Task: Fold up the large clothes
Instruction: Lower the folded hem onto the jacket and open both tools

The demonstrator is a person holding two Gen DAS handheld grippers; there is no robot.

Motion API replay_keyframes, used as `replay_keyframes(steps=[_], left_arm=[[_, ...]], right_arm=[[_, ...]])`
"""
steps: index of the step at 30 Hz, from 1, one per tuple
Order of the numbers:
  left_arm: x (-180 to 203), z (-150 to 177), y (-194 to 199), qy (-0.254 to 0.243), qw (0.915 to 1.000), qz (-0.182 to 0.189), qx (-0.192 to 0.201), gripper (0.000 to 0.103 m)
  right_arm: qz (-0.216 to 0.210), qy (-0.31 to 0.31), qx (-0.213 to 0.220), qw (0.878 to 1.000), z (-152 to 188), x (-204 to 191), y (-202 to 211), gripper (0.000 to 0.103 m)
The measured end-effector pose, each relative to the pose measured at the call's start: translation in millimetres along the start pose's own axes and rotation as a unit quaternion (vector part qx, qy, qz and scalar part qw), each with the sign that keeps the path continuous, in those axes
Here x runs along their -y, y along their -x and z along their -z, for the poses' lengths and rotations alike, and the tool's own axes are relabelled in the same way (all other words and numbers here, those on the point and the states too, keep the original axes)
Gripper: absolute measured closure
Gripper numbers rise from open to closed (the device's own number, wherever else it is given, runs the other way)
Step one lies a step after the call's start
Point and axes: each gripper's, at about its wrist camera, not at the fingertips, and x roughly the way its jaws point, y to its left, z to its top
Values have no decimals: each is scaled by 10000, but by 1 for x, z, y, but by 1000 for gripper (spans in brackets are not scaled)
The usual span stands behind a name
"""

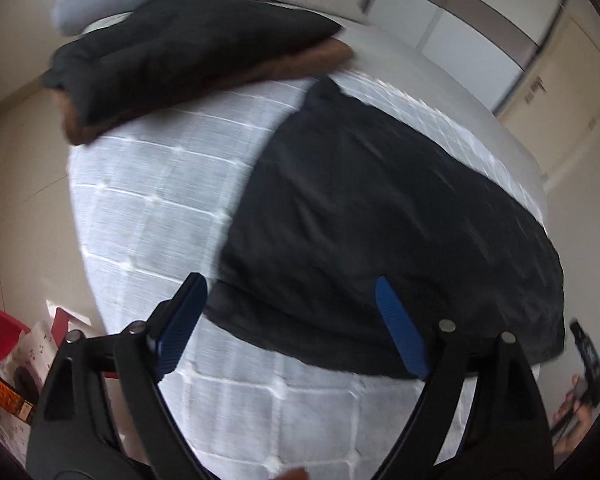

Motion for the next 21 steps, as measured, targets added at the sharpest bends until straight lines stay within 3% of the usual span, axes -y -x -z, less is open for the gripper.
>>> replay_keyframes(steps=[4,9,15,18,21], left_arm=[[34,16,1,-386,9990,-132,-157,16],[77,35,8,-1029,9939,-386,-22,10],[118,51,10,-1441,9888,-356,-157,8],[131,55,20,-1601,9865,-334,-53,8],[137,63,31,-1611,9865,-282,66,1]], right_arm=[[-264,260,-311,9988,6,-27,3,17],[-459,705,-560,9949,18,-58,8,17],[-720,825,-895,9900,20,-82,14,17],[-783,900,-999,9878,18,-87,25,17],[-762,1000,-982,9872,26,-90,36,17]])
